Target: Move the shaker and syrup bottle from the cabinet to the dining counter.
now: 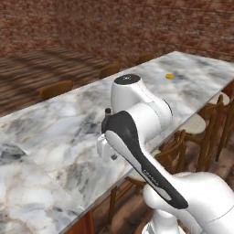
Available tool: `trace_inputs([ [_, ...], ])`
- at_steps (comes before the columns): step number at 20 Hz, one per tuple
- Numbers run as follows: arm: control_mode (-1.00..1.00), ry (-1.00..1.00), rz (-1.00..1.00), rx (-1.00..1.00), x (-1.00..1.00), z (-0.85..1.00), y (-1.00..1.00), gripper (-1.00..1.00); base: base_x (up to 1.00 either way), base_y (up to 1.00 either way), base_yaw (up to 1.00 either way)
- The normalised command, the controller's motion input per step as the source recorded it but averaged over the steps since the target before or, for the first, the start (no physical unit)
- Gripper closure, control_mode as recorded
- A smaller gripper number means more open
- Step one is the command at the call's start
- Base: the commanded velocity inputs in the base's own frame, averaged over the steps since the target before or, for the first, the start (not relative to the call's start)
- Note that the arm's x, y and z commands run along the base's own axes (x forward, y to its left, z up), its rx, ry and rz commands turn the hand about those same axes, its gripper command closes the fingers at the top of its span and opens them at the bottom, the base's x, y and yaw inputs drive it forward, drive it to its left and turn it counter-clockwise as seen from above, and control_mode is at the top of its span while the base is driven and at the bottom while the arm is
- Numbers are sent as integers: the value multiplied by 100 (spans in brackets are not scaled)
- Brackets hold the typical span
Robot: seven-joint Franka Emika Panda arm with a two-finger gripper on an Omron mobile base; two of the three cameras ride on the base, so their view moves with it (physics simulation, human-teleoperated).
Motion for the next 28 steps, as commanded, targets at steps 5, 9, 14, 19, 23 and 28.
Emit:
trace_inputs([
  [5, -100, -19, 0, 0, -23, -2, -62, -100, 0, 0, 0],
  [9, -100, -19, 0, 0, -12, -2, -62, -100, 0, 0, 0],
  [14, -100, -11, 0, 0, -4, 0, -47, -100, 0, 0, 0],
  [19, -100, 0, -2, 1, 8, 0, -29, -100, 0, 0, 0],
  [23, -100, 0, 0, 3, 13, 0, -21, -100, 0, 0, 0],
  [28, -100, 0, 0, 3, 4, 0, -7, -100, 0, 0, 0],
])
